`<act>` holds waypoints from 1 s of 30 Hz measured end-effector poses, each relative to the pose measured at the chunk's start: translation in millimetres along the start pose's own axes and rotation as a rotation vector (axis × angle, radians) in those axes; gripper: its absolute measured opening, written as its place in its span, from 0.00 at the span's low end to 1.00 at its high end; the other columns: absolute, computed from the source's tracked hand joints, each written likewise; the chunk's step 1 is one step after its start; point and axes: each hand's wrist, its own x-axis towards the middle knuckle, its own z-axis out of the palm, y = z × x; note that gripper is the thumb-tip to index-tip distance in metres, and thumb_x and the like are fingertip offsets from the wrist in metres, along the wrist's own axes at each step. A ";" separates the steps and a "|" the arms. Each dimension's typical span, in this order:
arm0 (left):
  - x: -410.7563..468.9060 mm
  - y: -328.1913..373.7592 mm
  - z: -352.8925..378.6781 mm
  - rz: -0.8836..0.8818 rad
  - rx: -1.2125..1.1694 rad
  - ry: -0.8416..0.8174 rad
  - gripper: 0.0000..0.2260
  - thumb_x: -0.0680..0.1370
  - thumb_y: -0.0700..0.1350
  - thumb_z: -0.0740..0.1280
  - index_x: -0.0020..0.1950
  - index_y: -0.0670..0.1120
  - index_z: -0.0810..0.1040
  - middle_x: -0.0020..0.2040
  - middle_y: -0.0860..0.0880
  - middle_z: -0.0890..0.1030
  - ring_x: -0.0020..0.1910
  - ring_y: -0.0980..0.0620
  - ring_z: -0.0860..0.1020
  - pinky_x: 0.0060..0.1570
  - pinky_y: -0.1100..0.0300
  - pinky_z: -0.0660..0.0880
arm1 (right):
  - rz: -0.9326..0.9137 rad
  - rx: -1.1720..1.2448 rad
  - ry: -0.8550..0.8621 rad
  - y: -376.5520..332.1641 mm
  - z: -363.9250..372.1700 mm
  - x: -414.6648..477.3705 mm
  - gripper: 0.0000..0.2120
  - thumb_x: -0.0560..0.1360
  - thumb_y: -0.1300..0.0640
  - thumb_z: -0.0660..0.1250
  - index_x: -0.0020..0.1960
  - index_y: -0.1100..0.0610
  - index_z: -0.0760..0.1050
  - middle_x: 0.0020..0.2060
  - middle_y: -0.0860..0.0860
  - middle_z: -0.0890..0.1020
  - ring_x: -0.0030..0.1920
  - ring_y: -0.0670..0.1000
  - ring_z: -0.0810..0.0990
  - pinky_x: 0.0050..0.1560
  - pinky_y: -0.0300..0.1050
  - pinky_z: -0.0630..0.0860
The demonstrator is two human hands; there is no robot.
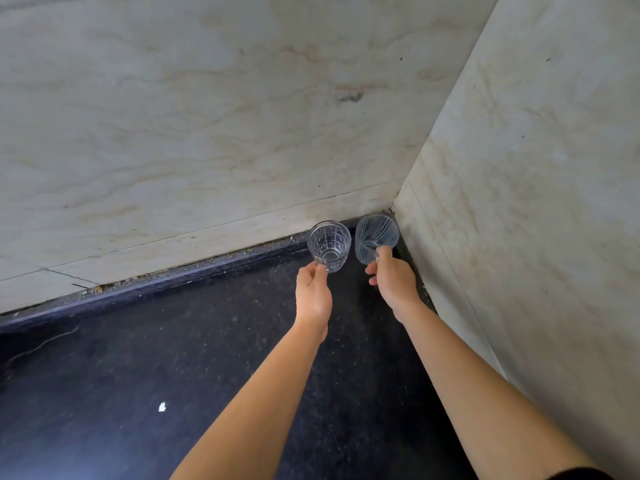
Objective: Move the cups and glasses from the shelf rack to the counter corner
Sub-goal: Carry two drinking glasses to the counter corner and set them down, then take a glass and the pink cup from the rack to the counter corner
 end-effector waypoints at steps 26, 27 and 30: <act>-104.3 20.8 -176.6 0.488 1.178 0.264 0.26 0.84 0.56 0.51 0.80 0.45 0.60 0.81 0.43 0.55 0.79 0.42 0.55 0.75 0.44 0.56 | -0.676 -0.930 0.137 -9.0 3.8 -129.0 0.34 0.82 0.38 0.53 0.80 0.58 0.59 0.80 0.63 0.58 0.79 0.64 0.58 0.75 0.61 0.60; -113.4 18.5 -189.3 0.468 1.208 0.300 0.26 0.84 0.56 0.51 0.80 0.45 0.59 0.81 0.42 0.55 0.79 0.42 0.55 0.75 0.44 0.56 | -0.730 -0.968 0.103 -13.0 13.9 -135.2 0.35 0.82 0.37 0.52 0.81 0.57 0.57 0.81 0.62 0.55 0.80 0.63 0.56 0.77 0.60 0.58; -147.3 10.6 -232.9 0.412 1.293 0.428 0.27 0.84 0.57 0.52 0.81 0.46 0.56 0.81 0.42 0.54 0.80 0.42 0.54 0.75 0.44 0.56 | -0.927 -1.004 -0.007 -30.8 51.9 -153.9 0.37 0.81 0.34 0.50 0.82 0.57 0.55 0.81 0.62 0.51 0.81 0.64 0.53 0.78 0.61 0.53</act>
